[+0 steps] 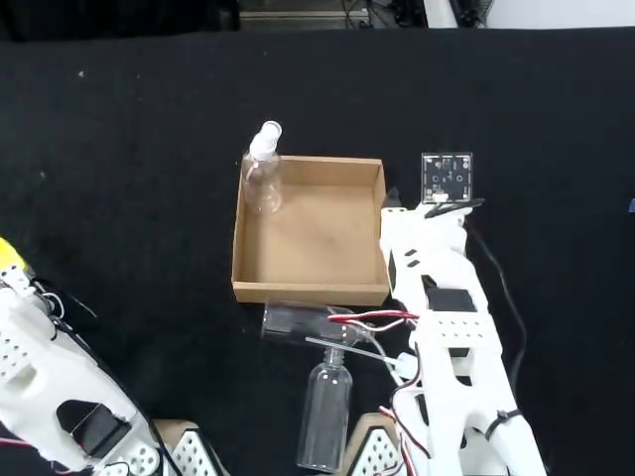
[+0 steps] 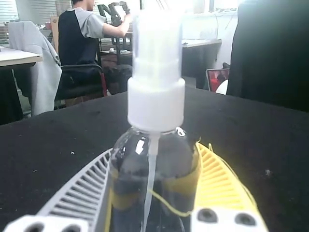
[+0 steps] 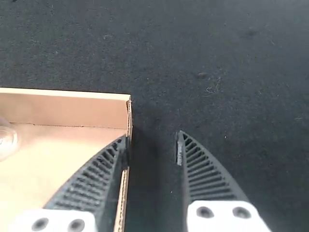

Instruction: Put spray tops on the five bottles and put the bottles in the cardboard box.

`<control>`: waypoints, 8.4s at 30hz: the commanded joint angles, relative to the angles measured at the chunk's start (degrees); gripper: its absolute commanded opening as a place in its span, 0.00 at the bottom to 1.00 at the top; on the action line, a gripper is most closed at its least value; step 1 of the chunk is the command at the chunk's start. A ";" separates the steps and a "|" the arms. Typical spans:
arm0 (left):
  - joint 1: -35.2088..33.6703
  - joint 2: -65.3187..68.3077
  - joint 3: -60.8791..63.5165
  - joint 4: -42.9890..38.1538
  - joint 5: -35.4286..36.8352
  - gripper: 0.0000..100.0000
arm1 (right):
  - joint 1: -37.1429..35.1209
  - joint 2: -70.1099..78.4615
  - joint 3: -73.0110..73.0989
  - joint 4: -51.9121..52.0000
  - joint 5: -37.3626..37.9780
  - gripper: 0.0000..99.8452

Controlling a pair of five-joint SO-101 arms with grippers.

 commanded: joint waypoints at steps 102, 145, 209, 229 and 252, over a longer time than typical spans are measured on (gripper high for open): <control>49.19 -102.86 25.27 64.18 1.41 0.03 | -0.53 0.40 -0.48 -1.67 0.09 0.14; 68.00 -72.79 7.96 63.65 5.45 0.03 | -0.53 0.31 -0.57 -1.67 0.09 0.14; 66.68 -40.09 10.95 38.68 3.34 0.28 | -0.53 0.22 -0.57 -1.67 0.09 0.14; 67.30 -72.26 13.93 73.23 4.40 0.27 | -0.53 0.22 -0.57 -1.76 0.09 0.14; 66.68 -126.51 13.85 137.85 7.03 0.02 | -0.53 0.48 -0.04 -3.78 0.18 0.14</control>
